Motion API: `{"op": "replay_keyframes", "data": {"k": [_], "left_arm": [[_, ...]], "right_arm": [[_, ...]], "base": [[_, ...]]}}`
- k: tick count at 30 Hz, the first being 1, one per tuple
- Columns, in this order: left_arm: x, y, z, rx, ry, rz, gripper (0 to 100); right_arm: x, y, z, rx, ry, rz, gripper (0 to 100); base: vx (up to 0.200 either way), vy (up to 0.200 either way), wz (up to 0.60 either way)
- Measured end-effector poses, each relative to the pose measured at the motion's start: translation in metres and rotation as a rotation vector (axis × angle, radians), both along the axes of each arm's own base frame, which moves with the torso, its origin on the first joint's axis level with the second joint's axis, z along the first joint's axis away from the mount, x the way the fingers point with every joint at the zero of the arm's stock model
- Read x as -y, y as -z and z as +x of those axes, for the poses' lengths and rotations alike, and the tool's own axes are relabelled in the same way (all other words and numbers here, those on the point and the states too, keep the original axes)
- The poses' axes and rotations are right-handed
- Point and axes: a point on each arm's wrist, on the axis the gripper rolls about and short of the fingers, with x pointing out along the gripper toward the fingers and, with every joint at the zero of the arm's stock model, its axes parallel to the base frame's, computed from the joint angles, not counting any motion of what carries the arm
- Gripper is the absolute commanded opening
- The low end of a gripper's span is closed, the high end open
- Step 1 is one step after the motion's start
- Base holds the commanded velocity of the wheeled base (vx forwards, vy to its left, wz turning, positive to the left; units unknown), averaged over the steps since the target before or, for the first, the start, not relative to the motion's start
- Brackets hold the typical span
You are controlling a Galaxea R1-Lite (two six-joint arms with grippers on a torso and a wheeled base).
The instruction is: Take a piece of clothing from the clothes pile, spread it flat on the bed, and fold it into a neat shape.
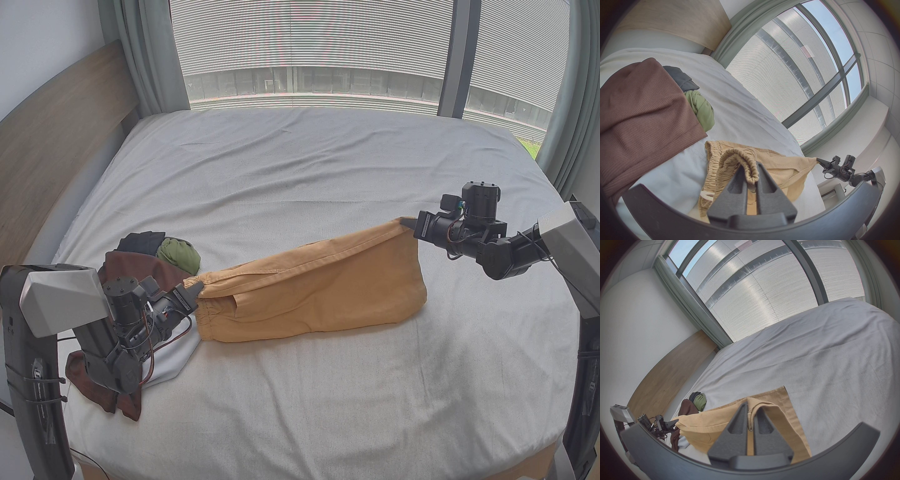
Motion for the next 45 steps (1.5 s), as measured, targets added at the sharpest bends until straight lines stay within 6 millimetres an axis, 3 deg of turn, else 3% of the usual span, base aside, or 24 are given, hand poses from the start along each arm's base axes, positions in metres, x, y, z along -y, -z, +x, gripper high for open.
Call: {"op": "replay_keyframes", "data": {"k": [27,28,31,32,45], "left_arm": [[0.002,0.015,0.023,0.028,-0.017,0.0,0],[0.002,0.016,0.024,0.028,-0.017,0.0,0],[0.001,0.016,0.024,0.029,-0.018,-0.001,0],[0.001,0.015,0.024,0.03,-0.018,-0.002,100],[0.0,0.004,0.036,0.072,-0.079,-0.06,100]], "right_arm": [[-0.007,0.035,0.025,0.054,0.015,0.006,0],[-0.007,0.036,0.025,0.053,0.015,0.006,100],[-0.007,0.037,0.025,0.051,0.011,0.006,100],[-0.007,0.037,0.025,0.052,0.009,0.007,100],[-0.008,0.033,0.03,0.121,0.018,0.03,100]], "base": [[0.0,0.0,0.0],[0.0,0.0,0.0],[0.0,0.0,0.0],[0.0,0.0,0.0],[0.0,0.0,0.0]]}}
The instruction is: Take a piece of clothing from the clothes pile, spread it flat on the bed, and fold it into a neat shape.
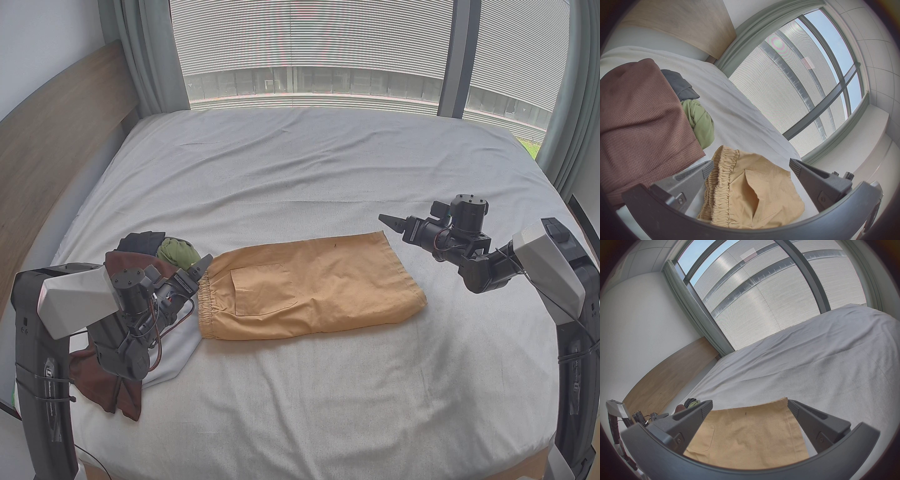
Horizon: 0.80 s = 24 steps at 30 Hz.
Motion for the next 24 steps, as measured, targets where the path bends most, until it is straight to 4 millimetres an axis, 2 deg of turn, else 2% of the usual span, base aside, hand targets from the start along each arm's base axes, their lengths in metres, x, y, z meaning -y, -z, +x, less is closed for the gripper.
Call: {"op": "replay_keyframes", "data": {"k": [5,8,12,18,24], "left_arm": [[-0.002,-0.004,-0.002,0.004,-0.005,0.001,100],[-0.003,-0.009,-0.011,-0.008,0.002,0.001,100],[-0.003,-0.019,-0.033,-0.04,0.047,0.007,100],[-0.007,-0.032,-0.07,-0.07,0.16,0.066,100],[-0.018,-0.031,-0.101,-0.08,0.248,0.213,100]], "right_arm": [[0.001,0.001,-0.008,-0.027,-0.001,-0.004,100],[0.001,0.001,-0.016,-0.042,-0.005,-0.003,100],[0.002,0.007,-0.036,-0.094,-0.007,0.015,100],[0.006,0.024,-0.075,-0.157,-0.008,0.038,100],[0.012,0.042,-0.114,-0.201,-0.005,0.058,100]], "base": [[0.0,0.0,0.0],[0.0,0.0,0.0],[0.0,0.0,0.0],[0.0,0.0,0.0],[0.0,0.0,0.0]]}}
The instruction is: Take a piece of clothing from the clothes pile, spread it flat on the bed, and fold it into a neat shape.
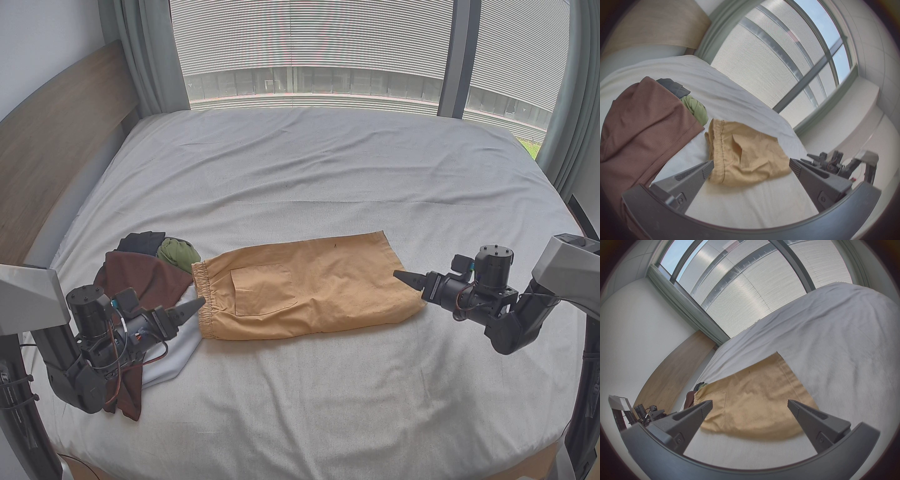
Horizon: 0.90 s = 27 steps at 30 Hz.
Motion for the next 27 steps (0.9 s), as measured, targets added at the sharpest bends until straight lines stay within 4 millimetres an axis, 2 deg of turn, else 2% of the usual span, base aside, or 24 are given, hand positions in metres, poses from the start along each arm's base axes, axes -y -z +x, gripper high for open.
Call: {"op": "replay_keyframes", "data": {"k": [5,11,27], "left_arm": [[-0.005,0.01,-0.016,-0.011,0.043,0.109,100],[-0.007,0.019,-0.024,-0.058,0.055,0.123,100],[-0.007,0.029,-0.025,-0.098,0.059,0.126,100]], "right_arm": [[0.002,0.012,-0.012,-0.047,0.003,0.0,100],[0.002,0.029,-0.015,-0.1,0.004,-0.008,100],[-0.004,0.071,-0.004,-0.183,0.003,-0.007,100]], "base": [[0.0,0.0,0.0],[0.0,0.0,0.0],[0.0,0.0,0.0]]}}
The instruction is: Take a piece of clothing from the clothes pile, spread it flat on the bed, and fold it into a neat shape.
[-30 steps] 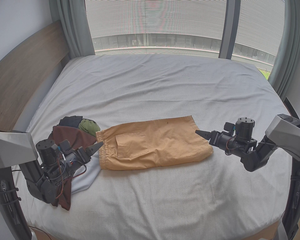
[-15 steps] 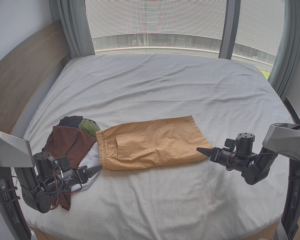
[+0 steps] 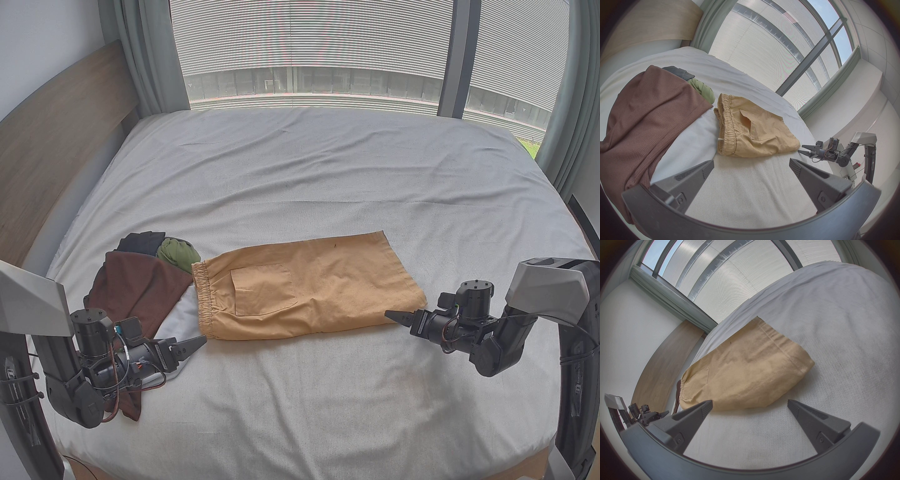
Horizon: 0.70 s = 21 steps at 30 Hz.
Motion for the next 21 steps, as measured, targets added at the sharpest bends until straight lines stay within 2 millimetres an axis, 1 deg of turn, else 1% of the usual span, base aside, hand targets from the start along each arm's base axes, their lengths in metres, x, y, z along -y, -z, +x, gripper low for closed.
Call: {"op": "replay_keyframes", "data": {"k": [8,21], "left_arm": [[0.0,0.003,0.001,-0.008,0.0,0.0,100],[0.0,0.004,0.001,-0.015,0.006,-0.005,100]], "right_arm": [[-0.007,0.011,0.003,-0.014,-0.009,0.005,100],[-0.011,0.015,0.008,-0.006,-0.005,0.006,100]], "base": [[0.0,0.0,0.0],[0.0,0.0,0.0]]}}
